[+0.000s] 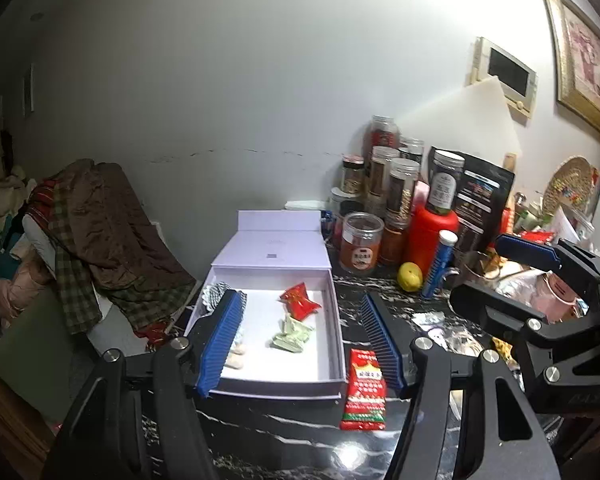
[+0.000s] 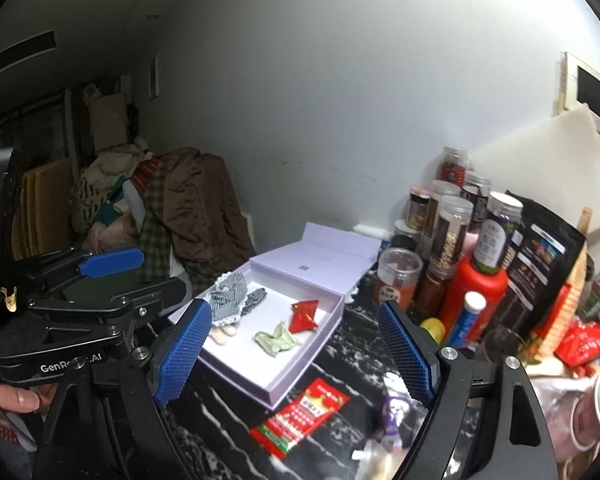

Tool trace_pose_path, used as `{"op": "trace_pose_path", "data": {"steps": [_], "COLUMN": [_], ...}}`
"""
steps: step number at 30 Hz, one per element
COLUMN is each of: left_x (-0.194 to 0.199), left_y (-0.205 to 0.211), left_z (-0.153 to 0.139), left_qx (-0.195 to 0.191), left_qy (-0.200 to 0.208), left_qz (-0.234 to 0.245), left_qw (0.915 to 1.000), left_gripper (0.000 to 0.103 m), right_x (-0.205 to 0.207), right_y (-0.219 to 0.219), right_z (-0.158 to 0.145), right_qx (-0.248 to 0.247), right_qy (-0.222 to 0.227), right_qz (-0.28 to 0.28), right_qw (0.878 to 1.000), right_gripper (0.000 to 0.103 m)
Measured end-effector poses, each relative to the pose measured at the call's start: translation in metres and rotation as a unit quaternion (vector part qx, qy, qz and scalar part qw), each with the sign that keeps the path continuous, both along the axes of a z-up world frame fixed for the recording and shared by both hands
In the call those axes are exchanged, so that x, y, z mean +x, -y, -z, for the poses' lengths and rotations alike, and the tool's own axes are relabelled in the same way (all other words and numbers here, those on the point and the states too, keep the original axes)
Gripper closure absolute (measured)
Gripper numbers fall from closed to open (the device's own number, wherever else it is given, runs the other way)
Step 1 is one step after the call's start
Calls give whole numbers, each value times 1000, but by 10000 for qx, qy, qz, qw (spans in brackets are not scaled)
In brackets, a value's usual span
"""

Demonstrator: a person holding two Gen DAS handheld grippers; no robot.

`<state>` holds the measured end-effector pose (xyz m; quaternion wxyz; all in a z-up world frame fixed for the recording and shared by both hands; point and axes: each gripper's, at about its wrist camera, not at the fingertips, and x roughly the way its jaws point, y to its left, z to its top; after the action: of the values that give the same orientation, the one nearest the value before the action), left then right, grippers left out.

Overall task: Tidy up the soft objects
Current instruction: 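Withdraw both grippers from the box back over the countertop, then grasp the clear zip bag with the left gripper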

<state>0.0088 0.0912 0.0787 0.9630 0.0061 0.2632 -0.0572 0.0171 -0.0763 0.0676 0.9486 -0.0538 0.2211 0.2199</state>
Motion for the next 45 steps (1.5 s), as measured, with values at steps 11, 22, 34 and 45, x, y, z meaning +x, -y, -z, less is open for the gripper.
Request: {"op": "trace_pose_path", "data": {"steps": [11,22,34,45], "left_x": [-20,-27,-12,13], "left_y": [33,55,88,145], "left_z": [34,70,104,130], "left_qx": [-175,-285,-580,-580], "left_qy": [-395,-832,-1341,-1772], "left_qz": [435,574,914,1431], "left_qw": [9981,9945,9850,9720], "left_gripper": [41,41,41,41], "right_x": [-30,-38,-39,-32], "right_y": [35,67,112,155], "right_z": [36,79,113,121], "right_qx": [122,139,124,154], "right_qy": [-333,-791,-1234,-1352], "right_qz": [238,585,1059,1502], "right_qw": [9991,9950,9866,9793], "right_gripper": [17,17,17,17]}}
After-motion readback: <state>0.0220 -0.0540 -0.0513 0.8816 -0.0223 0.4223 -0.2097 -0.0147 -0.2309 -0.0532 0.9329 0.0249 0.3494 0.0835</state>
